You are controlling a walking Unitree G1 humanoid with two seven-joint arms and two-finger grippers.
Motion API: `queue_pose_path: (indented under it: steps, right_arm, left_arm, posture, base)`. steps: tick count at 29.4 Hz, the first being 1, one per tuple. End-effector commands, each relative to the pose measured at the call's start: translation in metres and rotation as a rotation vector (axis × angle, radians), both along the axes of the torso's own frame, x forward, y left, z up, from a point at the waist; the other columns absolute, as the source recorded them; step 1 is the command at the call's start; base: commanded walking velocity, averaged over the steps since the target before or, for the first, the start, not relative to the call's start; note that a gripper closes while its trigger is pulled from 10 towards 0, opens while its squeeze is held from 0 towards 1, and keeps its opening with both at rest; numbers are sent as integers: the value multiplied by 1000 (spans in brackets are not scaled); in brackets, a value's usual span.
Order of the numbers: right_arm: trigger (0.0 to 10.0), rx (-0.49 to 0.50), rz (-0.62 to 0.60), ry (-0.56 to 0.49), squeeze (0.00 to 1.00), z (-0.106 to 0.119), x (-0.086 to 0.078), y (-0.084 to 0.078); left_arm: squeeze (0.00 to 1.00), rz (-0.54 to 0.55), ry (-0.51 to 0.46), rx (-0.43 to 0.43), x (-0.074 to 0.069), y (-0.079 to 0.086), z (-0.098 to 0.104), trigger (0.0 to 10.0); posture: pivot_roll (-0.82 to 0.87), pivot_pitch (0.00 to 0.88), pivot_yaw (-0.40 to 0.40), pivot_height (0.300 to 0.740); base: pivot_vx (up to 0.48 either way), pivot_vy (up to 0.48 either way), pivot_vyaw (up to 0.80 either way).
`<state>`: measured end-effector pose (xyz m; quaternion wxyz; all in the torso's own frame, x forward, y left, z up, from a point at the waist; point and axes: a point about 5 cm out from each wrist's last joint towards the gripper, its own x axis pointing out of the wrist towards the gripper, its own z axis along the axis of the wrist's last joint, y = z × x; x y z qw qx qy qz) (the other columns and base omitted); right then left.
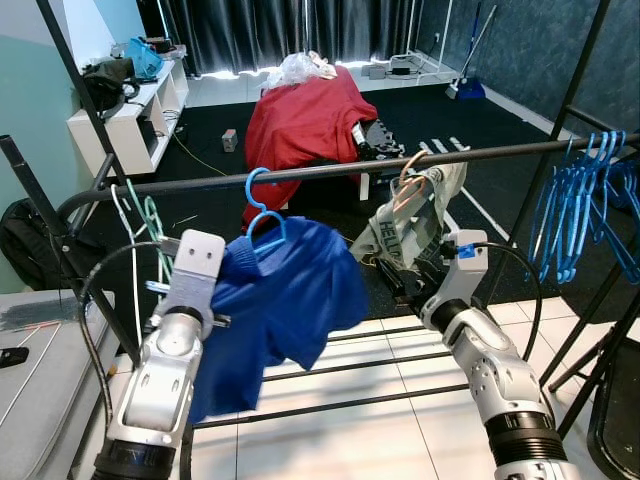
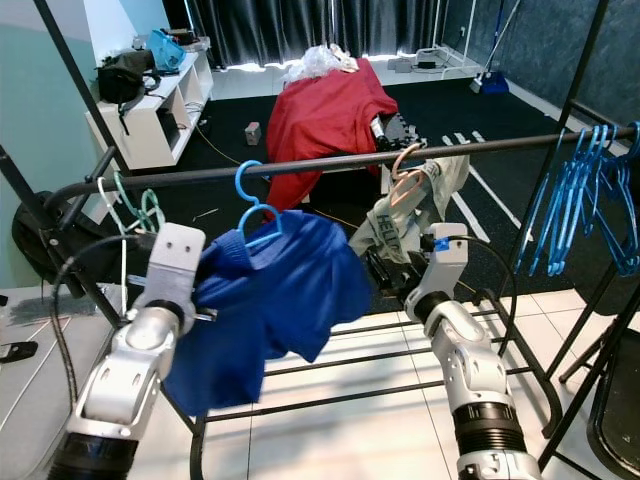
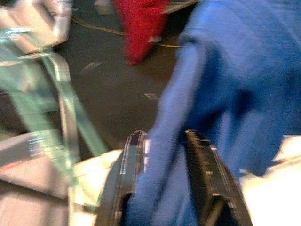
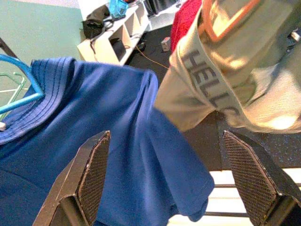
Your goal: Hang hanger
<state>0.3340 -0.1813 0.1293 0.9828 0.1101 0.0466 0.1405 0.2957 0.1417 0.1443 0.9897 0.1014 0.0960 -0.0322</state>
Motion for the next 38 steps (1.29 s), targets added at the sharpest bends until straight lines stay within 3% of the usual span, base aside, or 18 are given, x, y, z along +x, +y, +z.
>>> queue_pose_path:
  steps: [1,6,9,12,14,15,16,17,18,19,21,26,27,28,29,30,32,38]
  right_arm:
    - [10000,19,3,8,0,-1,-1,2]
    - [10000,18,9,15,0,-3,-1,2]
    - [10000,17,12,19,0,-4,-1,2]
    - [10000,17,12,20,0,-4,-1,2]
    - [10000,19,12,21,0,-4,-1,2]
    - [10000,19,12,21,0,-4,-1,2]
    - [10000,20,12,21,0,-3,-1,2]
    - [10000,20,12,21,0,-3,-1,2]
    - [10000,19,12,22,0,-3,-1,2]
    - [10000,19,12,22,0,-3,-1,2]
    - [10000,18,12,25,0,-3,0,0]
    - [10000,17,12,26,0,-3,0,0]
    - [10000,17,13,27,0,-3,1,0]
    - [10000,17,13,27,0,-3,1,0]
    - [10000,16,13,27,0,-3,1,0]
    - [10000,16,13,27,0,-3,1,0]
    - [10000,16,13,26,0,-3,1,0]
    - [10000,19,8,25,0,-3,0,-1]
  left_arm:
    - [1000,-72,26,-31,-5,-8,-2,10000]
    - [1000,-191,66,104,-11,3,1,10000]
    - [1000,-110,80,327,-10,45,11,10000]
    - [1000,-71,81,397,-10,60,16,10000]
    - [1000,73,89,553,-14,102,28,10000]
    - [1000,73,89,553,-14,102,28,10000]
    - [376,140,86,583,-17,118,34,10000]
    - [376,140,86,583,-17,118,34,10000]
    - [0,206,62,574,-20,130,42,10000]
    - [0,206,62,574,-20,130,42,10000]
    - [0,226,-81,282,-21,133,67,10000]
    - [0,200,-119,221,-20,129,72,10000]
    - [0,42,-153,71,-21,104,72,10000]
    - [0,42,-153,71,-21,104,72,10000]
    - [0,-145,-167,-52,-26,75,69,10000]
    - [0,-145,-167,-52,-26,75,69,10000]
    - [0,-396,-168,-209,-38,39,65,10000]
    - [0,-503,-176,-296,-44,33,64,10000]
  posture:
    - [-77,30,57,731]
    - [-77,20,52,731]
    - [-76,10,53,731]
    - [-76,10,53,731]
    - [-75,9,53,731]
    - [-75,9,53,731]
    - [-74,11,52,731]
    - [-74,11,52,731]
    - [-74,13,51,731]
    - [-74,13,51,731]
    - [-67,11,39,731]
    - [-67,11,39,731]
    - [-59,11,37,731]
    - [-59,11,37,731]
    - [-59,11,37,731]
    - [-59,11,37,731]
    - [-74,13,42,731]
    - [-73,10,45,731]
  base:
    - [0,0,0]
    - [0,0,0]
    - [0,0,0]
    - [0,0,0]
    - [0,0,0]
    - [0,0,0]
    - [0,0,0]
    - [0,0,0]
    - [0,0,0]
    - [0,0,0]
    - [0,0,0]
    - [0,0,0]
    - [0,0,0]
    - [0,0,0]
    - [0,0,0]
    - [0,0,0]
    - [0,0,0]
    - [0,0,0]
